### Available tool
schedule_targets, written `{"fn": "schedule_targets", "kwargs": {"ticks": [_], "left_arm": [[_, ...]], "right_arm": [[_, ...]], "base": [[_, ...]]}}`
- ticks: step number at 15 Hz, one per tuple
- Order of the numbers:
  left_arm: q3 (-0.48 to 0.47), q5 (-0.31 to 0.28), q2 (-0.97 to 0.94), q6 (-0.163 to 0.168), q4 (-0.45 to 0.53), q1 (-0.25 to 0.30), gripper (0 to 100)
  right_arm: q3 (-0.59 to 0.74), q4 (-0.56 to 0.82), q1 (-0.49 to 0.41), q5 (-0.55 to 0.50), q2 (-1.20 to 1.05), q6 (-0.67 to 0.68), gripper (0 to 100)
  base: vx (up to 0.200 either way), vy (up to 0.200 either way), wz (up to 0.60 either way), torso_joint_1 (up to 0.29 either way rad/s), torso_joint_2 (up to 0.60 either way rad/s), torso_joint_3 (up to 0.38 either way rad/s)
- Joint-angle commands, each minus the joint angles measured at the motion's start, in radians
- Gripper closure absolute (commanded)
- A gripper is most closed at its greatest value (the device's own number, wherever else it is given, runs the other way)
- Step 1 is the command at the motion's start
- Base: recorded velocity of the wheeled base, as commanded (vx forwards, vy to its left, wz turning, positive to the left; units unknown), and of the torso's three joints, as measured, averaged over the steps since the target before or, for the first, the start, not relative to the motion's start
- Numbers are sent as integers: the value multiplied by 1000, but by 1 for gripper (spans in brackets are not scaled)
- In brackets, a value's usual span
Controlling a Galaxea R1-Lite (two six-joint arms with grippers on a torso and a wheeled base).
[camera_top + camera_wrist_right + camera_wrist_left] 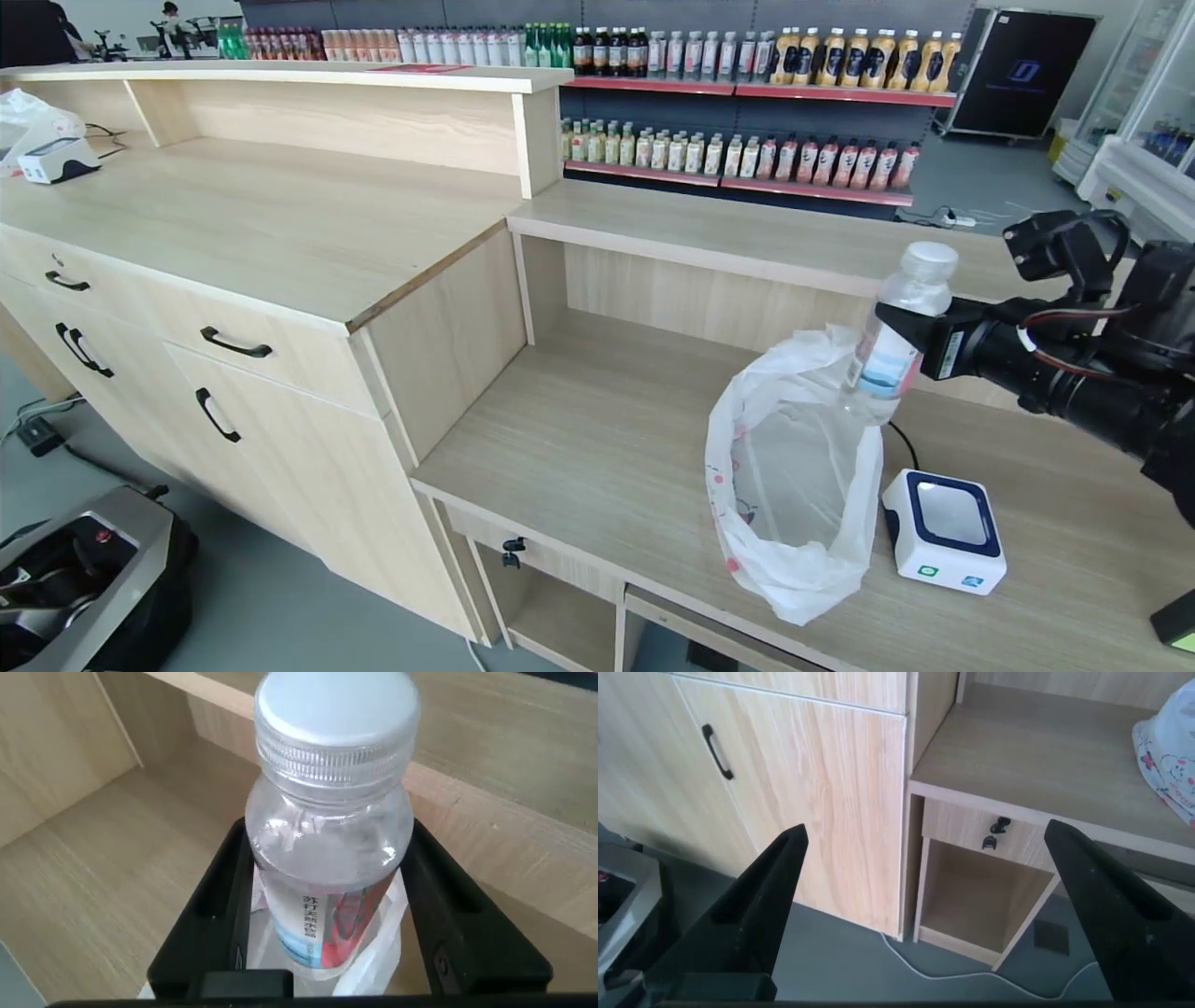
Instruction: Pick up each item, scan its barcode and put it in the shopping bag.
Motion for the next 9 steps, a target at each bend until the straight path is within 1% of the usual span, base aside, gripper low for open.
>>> {"fn": "schedule_targets", "kwargs": {"ticks": [1, 4, 8, 9], "left_arm": [[0, 1, 1, 0, 0, 0, 0], [0, 1, 1, 0, 0, 0, 0], [0, 1, 1, 0, 0, 0, 0], [0, 1, 1, 0, 0, 0, 0]], "right_arm": [[12, -105, -4, 4, 181, 2, 100], [-8, -180, -21, 4, 288, -1, 100], [-57, -226, -36, 6, 382, 2, 100], [-72, -246, -36, 23, 402, 2, 100]], "base": [[0, 0, 0, 0, 0, 0], [0, 0, 0, 0, 0, 0], [0, 0, 0, 0, 0, 0], [0, 0, 0, 0, 0, 0]]}}
